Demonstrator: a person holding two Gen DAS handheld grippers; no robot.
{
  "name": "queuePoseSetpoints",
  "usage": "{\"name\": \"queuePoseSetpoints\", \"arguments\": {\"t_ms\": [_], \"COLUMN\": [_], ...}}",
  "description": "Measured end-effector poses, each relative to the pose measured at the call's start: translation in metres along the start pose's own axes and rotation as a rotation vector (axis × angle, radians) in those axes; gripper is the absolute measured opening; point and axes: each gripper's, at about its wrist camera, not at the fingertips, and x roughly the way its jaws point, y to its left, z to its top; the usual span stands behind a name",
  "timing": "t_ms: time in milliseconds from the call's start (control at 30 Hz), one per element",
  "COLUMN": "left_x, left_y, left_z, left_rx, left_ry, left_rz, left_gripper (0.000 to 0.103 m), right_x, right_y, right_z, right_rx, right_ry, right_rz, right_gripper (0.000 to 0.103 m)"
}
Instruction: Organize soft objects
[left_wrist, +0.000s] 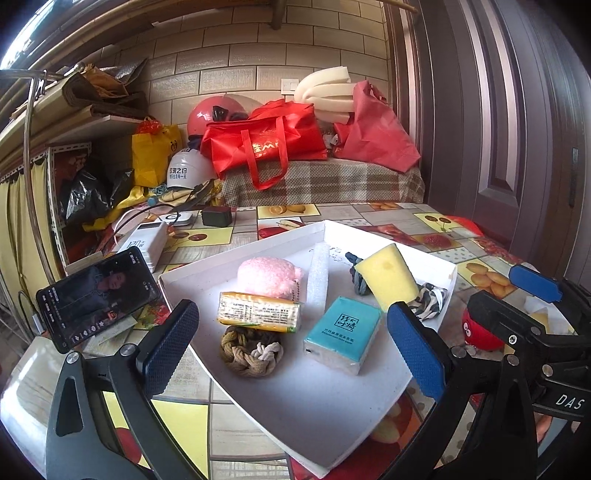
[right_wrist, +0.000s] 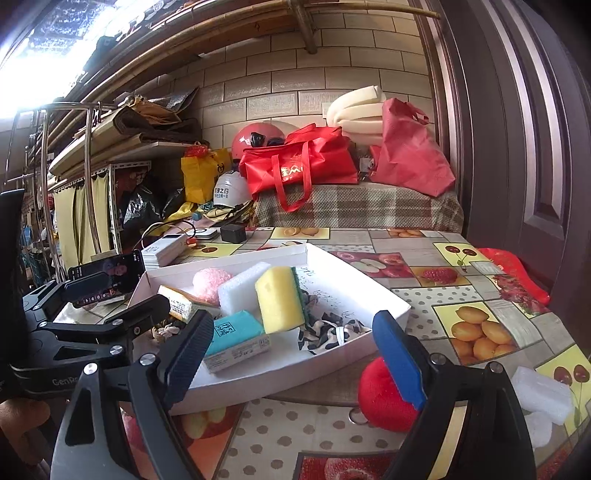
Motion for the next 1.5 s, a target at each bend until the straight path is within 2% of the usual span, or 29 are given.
{"name": "queuePoseSetpoints", "arguments": {"t_ms": [133,233,300,400,500,567,767,933,1067,1200,1500], "left_x": [-0.002,-0.002,-0.008,-0.021,-0.025,-0.018,-0.009,0.013,0.026,0.021,0.023], "left_y": [-0.012,-0.018,-0.029,-0.057,-0.085,-0.099,-0.104,-0.132,-0.165,-0.176,-0.17], "left_z": [-0.001,0.005,0.017,0.029,0.014,-0.002,-0.012,-0.026,-0.046,-0.049,-0.047], "left_rx": [0.024,-0.039,-0.057,0.012,0.09,0.135,0.118,0.214,0.371,0.42,0.405], "left_ry": [0.02,0.096,0.11,0.093,0.111,0.159,0.233,0.423,0.559,0.539,0.557], "left_rz": [-0.057,-0.188,-0.28,-0.331,-0.388,-0.378,-0.411,-0.493,-0.494,-0.506,-0.527], "left_gripper": [0.103,0.103,0.103,0.103,0.103,0.103,0.103,0.103,0.102,0.103,0.102], "right_x": [-0.015,-0.029,-0.035,-0.044,-0.052,-0.057,-0.073,-0.094,-0.094,-0.089,-0.087], "right_y": [-0.017,-0.034,-0.048,-0.068,-0.084,-0.096,-0.142,-0.178,-0.182,-0.176,-0.183], "right_z": [-0.005,-0.009,-0.011,-0.013,-0.016,-0.018,-0.027,-0.037,-0.041,-0.037,-0.04], "right_rx": [0.037,0.072,0.121,0.2,0.235,0.251,0.323,0.445,0.475,0.437,0.481], "right_ry": [0.002,-0.011,-0.022,-0.039,-0.036,-0.018,0.069,0.065,0.075,0.089,0.104], "right_rz": [-0.026,-0.064,-0.089,-0.12,-0.171,-0.211,-0.299,-0.358,-0.355,-0.347,-0.343], "right_gripper": [0.088,0.088,0.088,0.088,0.088,0.088,0.088,0.088,0.088,0.088,0.088]}}
